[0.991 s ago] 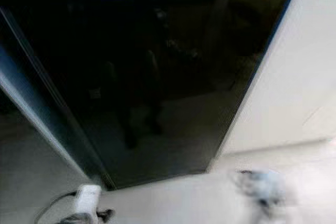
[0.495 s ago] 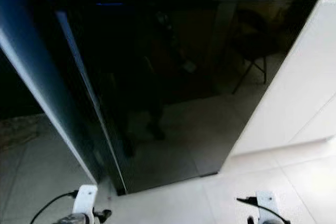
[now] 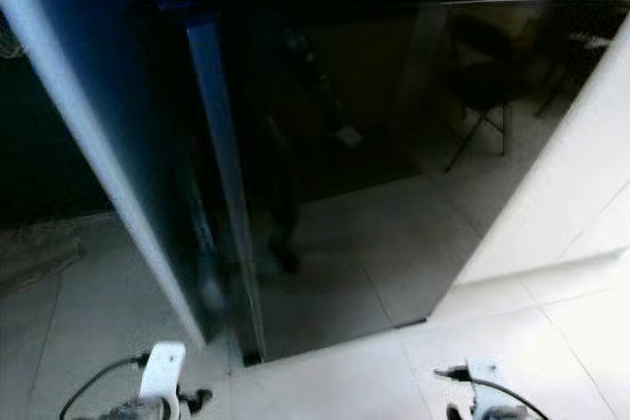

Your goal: Restocking fridge

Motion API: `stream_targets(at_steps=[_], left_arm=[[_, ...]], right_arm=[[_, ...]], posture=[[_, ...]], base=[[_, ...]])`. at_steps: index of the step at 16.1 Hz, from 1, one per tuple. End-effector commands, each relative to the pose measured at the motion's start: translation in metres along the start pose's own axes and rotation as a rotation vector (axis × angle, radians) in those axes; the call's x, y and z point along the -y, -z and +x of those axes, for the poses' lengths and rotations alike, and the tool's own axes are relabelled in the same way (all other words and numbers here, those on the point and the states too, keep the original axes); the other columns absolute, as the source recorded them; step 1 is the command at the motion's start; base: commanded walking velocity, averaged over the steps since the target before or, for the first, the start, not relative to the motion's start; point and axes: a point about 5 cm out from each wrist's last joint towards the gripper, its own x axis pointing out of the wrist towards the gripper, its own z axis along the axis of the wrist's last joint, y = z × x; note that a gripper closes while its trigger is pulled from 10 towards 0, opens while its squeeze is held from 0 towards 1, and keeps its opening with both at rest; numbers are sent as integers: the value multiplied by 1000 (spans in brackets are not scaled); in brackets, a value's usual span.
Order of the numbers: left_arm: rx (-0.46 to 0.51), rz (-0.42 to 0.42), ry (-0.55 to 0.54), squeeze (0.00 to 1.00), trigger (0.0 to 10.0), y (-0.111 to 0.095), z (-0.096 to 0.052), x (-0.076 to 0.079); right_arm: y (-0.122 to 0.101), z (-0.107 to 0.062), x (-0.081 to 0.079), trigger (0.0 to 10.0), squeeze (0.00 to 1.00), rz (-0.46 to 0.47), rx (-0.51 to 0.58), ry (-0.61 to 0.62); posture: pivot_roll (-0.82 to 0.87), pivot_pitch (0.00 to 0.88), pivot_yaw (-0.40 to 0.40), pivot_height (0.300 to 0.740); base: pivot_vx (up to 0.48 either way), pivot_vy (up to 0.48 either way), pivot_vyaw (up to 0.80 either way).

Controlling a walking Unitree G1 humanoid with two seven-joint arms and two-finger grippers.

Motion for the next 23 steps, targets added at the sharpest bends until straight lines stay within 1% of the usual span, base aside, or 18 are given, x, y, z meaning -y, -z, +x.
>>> stream_targets(at_steps=[1,2,6,7,9,13,18,20,23], left_arm=[[-29,-9,-6,0,10000,8,-1,-2],[-30,-8,-6,0,10000,8,-1,-2],[-33,-3,-7,0,10000,8,-1,-3],[-33,-2,-7,0,10000,8,-1,-3],[-33,2,-6,0,10000,8,-1,-4],[-34,11,-4,0,10000,10,-1,-4],[-37,20,2,0,10000,11,-1,-4],[-39,25,3,0,10000,12,-1,-5],[-42,32,3,0,10000,13,-2,-6]], right_arm=[[-6,-1,0,10000,0,-76,1,-15],[-8,-2,1,10000,0,-141,5,-13],[-9,0,-2,10000,0,45,95,-21],[-9,0,-2,10000,0,50,97,-25],[-9,0,-3,10000,0,45,97,-31],[-8,0,-4,10000,0,-28,83,-51],[-6,0,-5,10000,0,-13,81,-49],[-4,1,-6,10000,0,1,76,-56],[-3,1,-7,10000,0,0,78,-61]], posture=[[71,0,-71,740],[71,0,-70,740],[74,0,-66,740],[76,0,-62,740],[76,0,-62,740],[86,0,-53,740],[80,0,-47,740],[79,0,-42,740],[79,0,-36,740]], base=[[-240,300,0],[0,304,0],[0,302,0],[0,304,0],[0,300,0],[0,302,111],[-48,301,691],[-120,304,0],[-160,303,0]])
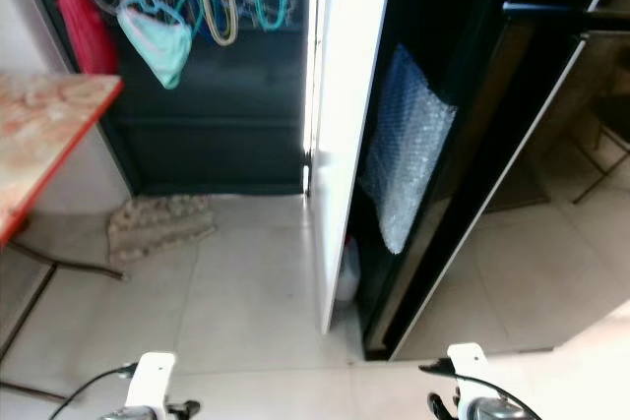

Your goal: Restocking fridge

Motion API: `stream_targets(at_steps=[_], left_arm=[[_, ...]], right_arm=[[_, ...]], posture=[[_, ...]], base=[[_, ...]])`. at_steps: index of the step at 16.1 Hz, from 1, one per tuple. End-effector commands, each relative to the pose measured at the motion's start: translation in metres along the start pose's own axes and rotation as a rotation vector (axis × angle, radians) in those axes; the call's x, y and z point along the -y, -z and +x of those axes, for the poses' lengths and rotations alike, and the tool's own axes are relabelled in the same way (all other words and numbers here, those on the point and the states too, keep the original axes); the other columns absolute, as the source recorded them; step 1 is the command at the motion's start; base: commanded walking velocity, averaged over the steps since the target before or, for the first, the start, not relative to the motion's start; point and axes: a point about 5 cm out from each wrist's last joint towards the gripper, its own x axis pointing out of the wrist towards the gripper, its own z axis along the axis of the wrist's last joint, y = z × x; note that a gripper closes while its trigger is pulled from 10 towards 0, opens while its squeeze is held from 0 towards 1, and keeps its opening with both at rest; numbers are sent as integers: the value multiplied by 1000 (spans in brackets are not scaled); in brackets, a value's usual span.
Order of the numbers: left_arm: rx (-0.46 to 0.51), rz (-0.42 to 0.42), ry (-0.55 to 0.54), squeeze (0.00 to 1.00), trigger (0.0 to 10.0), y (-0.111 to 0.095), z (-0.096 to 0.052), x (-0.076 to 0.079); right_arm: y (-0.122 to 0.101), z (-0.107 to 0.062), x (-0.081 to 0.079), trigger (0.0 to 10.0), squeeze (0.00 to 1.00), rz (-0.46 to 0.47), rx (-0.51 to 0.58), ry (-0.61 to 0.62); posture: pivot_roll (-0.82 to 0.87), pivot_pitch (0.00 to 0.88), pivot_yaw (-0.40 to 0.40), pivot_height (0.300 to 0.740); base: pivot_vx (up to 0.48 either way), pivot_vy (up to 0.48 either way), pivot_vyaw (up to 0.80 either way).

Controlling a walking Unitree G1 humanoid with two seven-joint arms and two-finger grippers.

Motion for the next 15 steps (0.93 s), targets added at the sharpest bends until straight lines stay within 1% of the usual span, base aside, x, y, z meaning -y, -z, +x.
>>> stream_targets(at_steps=[1,3,4,5,6,8,9,10,11,12,14,15], left_arm=[[-8,16,19,0,10000,1,1,7],[-8,16,18,0,10000,1,1,6],[-9,16,17,0,10000,2,1,6],[-16,23,16,0,10000,5,0,5],[-23,36,13,0,10000,7,0,5],[-47,55,9,0,10000,20,-1,3],[-62,47,0,0,10000,30,-3,1],[-86,23,-22,0,10000,44,-5,-3],[-98,11,-39,0,10000,54,-8,-6],[-109,-2,-56,0,10000,61,-9,-9],[-116,-43,-92,0,10000,74,-13,-11],[-111,-69,-103,0,10000,79,-14,-8]], right_arm=[[7,-1,5,10000,0,16,-14,12],[6,-1,4,10000,0,13,-8,8],[6,-1,5,10000,0,-7,-1,12],[9,-1,3,10000,0,-7,-7,11],[12,0,2,10000,0,-4,-10,9],[26,-1,2,10000,0,1,-31,16],[36,-1,1,10000,0,6,-48,16],[51,-1,-2,10000,0,-3,-88,-1],[61,-2,-4,10000,0,-10,-107,0],[68,-2,-6,10000,0,-16,-125,-11],[81,-4,-9,10000,0,-59,-156,-45],[86,-5,-6,10000,0,-83,-164,-54]], posture=[[81,0,-35,740],[83,0,-32,740],[86,0,-31,740],[75,0,-22,740],[63,0,-12,740],[66,0,-5,740],[72,0,-7,740],[96,11,-21,740],[117,36,-42,740],[140,53,-62,740],[191,71,-104,740],[220,82,-123,740]], base=[[0,296,0],[-120,298,0],[0,304,538],[-240,300,800],[0,0,800],[0,0,716],[0,0,800],[0,0,625],[0,0,619],[0,0,613],[0,0,475],[0,0,0]])
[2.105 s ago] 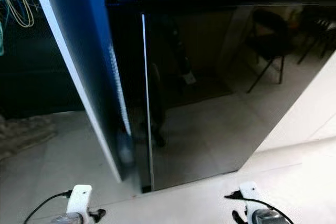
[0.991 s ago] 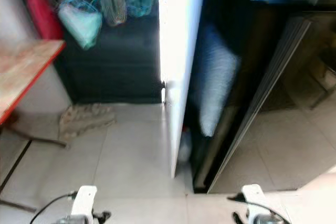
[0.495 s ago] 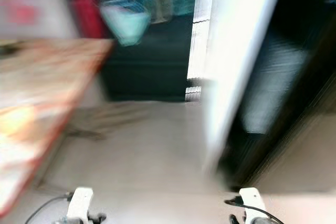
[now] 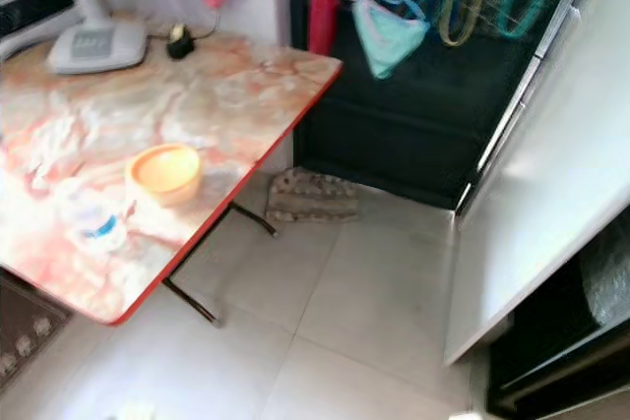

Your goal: Restocking fridge

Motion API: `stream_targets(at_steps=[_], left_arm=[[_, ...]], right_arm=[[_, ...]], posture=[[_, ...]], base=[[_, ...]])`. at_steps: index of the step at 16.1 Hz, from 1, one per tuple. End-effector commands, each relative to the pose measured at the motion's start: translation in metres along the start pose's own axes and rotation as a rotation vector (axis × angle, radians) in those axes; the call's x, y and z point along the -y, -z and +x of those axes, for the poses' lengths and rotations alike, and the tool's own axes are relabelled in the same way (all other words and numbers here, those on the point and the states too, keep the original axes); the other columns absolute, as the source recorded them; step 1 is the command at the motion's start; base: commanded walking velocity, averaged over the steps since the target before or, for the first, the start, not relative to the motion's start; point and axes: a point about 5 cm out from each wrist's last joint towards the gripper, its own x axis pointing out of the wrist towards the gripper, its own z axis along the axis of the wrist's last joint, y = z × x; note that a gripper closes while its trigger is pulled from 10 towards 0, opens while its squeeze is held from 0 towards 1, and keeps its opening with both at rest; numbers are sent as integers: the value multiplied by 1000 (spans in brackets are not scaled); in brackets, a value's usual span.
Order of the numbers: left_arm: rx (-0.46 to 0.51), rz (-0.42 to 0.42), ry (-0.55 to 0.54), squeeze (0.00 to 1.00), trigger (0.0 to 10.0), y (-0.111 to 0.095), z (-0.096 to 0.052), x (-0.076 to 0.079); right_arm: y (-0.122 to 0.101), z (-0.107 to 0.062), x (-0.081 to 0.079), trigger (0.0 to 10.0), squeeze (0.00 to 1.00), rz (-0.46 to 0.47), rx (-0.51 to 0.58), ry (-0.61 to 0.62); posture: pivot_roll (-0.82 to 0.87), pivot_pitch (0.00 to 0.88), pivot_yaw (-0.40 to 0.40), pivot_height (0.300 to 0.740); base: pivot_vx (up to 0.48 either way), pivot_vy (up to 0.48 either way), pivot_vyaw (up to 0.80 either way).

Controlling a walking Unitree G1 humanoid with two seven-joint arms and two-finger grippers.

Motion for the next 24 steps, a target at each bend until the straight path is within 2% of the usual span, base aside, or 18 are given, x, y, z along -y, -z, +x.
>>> stream_targets(at_steps=[1,3,5,6,8,11,12,14,17,19,20,21,23,24], left_arm=[[-3,-26,-4,0,10000,2,0,3],[2,-39,1,0,10000,7,-1,15],[7,-17,26,0,10000,9,-2,26],[10,0,41,0,10000,9,-2,31],[20,7,46,0,10000,6,-1,33],[48,49,26,0,10000,-6,0,23],[63,50,1,0,10000,-12,1,13],[83,74,-49,0,10000,-20,1,-10],[81,72,-77,0,10000,-21,0,-22],[88,74,-87,0,10000,-22,0,-23],[86,88,-83,0,10000,-22,0,-23],[77,103,-81,0,10000,-21,0,-22],[68,140,-69,0,10000,-20,1,-20],[71,148,-63,0,10000,-20,1,-18]], right_arm=[[2,-2,5,10000,0,-15,1,9],[5,-7,18,10000,0,-31,23,39],[8,-10,27,10000,0,41,68,82],[9,-12,30,10000,0,34,65,95],[7,-12,32,10000,0,33,66,103],[-2,-9,26,10000,0,117,100,123],[-6,-5,17,10000,0,159,111,110],[-15,3,-6,10000,0,181,116,65],[-20,6,-18,10000,0,237,179,54],[-30,2,-13,10000,0,291,349,165],[-34,-2,-11,10000,0,376,456,198],[-37,-5,-10,10000,0,399,528,205],[-45,-13,-7,10000,0,402,680,186],[-47,-16,-5,10000,0,392,722,187]], posture=[[220,82,-123,740],[192,93,-110,740],[122,95,-73,740],[112,94,-62,740],[97,104,-46,740],[93,97,-36,740],[123,79,-20,740],[152,57,8,740],[176,74,17,740],[176,69,51,740],[147,58,74,740],[101,54,100,740],[51,51,103,740],[44,55,96,740]], base=[[0,0,0],[0,0,0],[0,0,0],[0,0,0],[0,0,0],[0,0,0],[0,0,0],[0,0,0],[0,0,0],[0,0,0],[0,0,0],[0,0,0],[0,0,0],[0,0,0]])
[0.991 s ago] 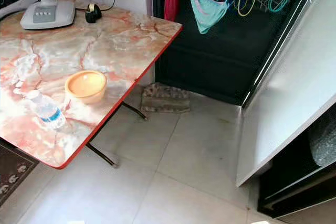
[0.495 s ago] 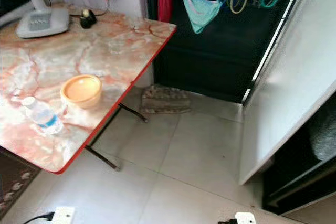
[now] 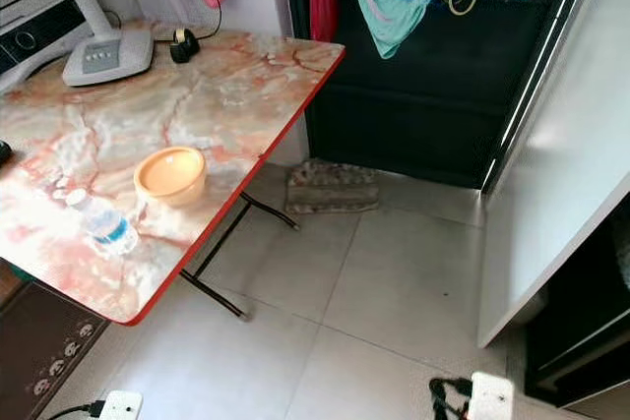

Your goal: Restocking fridge

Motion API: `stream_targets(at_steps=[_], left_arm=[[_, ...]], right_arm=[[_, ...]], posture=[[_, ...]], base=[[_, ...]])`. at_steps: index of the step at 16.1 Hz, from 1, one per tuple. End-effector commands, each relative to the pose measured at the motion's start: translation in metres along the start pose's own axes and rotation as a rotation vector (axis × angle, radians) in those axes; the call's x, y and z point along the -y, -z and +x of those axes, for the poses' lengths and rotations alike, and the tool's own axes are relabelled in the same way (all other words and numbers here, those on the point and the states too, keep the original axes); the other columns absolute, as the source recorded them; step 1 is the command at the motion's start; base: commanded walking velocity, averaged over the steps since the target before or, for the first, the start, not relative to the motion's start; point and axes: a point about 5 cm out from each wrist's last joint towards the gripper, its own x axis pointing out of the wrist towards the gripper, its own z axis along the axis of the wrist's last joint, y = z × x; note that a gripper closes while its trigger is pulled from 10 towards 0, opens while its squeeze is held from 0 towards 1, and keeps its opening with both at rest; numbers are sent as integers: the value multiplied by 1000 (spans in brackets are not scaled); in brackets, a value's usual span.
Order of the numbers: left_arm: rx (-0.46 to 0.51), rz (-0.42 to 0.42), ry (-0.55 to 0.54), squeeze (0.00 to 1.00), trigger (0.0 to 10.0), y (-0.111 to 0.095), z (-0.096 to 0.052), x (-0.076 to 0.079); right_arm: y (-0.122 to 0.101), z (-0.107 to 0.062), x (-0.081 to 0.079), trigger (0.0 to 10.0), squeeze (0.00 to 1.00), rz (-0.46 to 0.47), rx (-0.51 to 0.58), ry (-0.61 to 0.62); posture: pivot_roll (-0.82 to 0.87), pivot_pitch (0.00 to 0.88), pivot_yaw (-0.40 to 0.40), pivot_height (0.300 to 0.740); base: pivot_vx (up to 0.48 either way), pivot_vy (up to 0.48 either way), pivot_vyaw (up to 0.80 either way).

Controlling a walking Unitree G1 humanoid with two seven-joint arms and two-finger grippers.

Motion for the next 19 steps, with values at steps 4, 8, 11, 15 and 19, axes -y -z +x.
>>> stream_targets(at_steps=[4,8,11,15,19], left_arm=[[-9,-25,7,0,10000,12,-3,11],[-24,-61,17,0,10000,19,-5,21],[-25,-78,19,0,10000,21,-6,25],[-11,-81,17,0,10000,13,-4,24],[20,-62,25,0,10000,-2,-1,22]], right_arm=[[-100,16,-34,10000,0,-62,524,-233],[-106,4,-29,10000,0,-89,558,-289],[-86,-9,-16,10000,0,-79,483,-274],[-30,0,-1,10000,0,-57,129,-183],[15,3,-6,10000,0,-165,-279,-151]], posture=[[48,46,13,740],[47,30,-54,740],[53,39,-86,740],[38,61,-59,740],[67,62,-35,740]], base=[[0,0,0],[0,0,0],[0,0,0],[0,0,0],[0,0,0]])
